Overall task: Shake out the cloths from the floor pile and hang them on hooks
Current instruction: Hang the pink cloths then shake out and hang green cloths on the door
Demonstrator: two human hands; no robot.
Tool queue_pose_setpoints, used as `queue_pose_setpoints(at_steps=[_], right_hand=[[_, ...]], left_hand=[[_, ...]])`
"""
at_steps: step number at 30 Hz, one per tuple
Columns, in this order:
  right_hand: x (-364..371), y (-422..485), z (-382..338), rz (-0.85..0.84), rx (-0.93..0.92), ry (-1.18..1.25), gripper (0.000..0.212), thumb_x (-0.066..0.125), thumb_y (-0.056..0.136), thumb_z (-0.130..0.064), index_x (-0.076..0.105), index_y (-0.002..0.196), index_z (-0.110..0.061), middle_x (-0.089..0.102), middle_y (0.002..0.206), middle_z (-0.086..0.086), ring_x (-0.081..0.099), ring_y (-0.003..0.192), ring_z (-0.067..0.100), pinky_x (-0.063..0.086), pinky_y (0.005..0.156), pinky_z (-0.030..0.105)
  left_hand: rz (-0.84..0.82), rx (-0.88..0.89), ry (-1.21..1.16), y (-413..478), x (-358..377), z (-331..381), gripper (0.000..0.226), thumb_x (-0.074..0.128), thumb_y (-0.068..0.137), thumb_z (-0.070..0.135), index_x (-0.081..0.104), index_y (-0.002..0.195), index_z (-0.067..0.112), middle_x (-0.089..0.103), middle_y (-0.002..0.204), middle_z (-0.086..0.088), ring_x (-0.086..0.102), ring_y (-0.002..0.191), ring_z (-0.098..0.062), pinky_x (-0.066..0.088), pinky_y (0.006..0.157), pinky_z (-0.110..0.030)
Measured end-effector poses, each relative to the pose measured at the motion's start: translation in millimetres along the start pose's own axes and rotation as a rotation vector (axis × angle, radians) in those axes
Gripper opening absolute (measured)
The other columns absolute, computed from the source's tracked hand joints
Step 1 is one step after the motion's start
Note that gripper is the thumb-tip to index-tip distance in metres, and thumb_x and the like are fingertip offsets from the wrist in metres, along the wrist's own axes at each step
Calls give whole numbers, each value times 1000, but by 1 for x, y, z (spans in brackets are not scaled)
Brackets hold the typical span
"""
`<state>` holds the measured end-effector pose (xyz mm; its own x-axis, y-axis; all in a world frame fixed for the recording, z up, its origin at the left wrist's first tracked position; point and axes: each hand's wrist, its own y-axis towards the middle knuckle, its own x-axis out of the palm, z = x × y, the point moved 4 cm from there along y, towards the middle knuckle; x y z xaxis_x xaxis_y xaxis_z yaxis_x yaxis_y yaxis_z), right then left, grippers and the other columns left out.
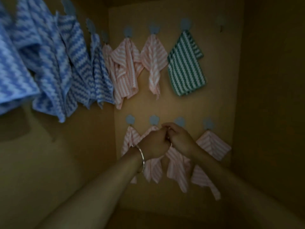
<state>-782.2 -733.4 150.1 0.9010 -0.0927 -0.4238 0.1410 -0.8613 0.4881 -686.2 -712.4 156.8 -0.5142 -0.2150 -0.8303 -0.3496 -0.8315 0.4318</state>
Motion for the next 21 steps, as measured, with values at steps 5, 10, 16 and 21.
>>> queue_pose_setpoints(at_steps=[5, 10, 16, 21], right_hand=[[0, -44, -29, -56, 13, -199, 33, 35, 96, -6, 60, 113, -19, 60, 93, -7, 55, 80, 8, 48, 72, 16], [23, -105, -48, -124, 80, -305, 22, 41, 94, -10, 59, 93, -23, 59, 80, -10, 58, 80, 13, 47, 85, 36], [53, -200, -50, -251, 224, -602, 19, 53, 94, -23, 59, 109, -12, 63, 94, 5, 61, 90, 22, 47, 84, 33], [42, -274, -42, -275, 394, -700, 13, 48, 99, -26, 57, 97, -16, 68, 94, 7, 68, 82, 20, 54, 77, 37]], left_hand=[[-60, 56, 49, -45, -7, 10, 32, 42, 94, 16, 46, 124, 6, 65, 102, -14, 61, 87, -27, 45, 67, -34], [-70, 120, 53, -104, -10, -4, 32, 44, 90, 14, 52, 120, 15, 68, 92, -7, 63, 79, -24, 42, 58, -30], [-246, 198, -102, -171, 20, -11, 29, 45, 89, 9, 67, 103, 22, 66, 92, 1, 58, 77, -15, 45, 68, -28], [-470, 292, -234, -215, 67, 16, 32, 43, 87, 4, 66, 94, 26, 65, 74, 7, 58, 67, -13, 49, 67, -28]])
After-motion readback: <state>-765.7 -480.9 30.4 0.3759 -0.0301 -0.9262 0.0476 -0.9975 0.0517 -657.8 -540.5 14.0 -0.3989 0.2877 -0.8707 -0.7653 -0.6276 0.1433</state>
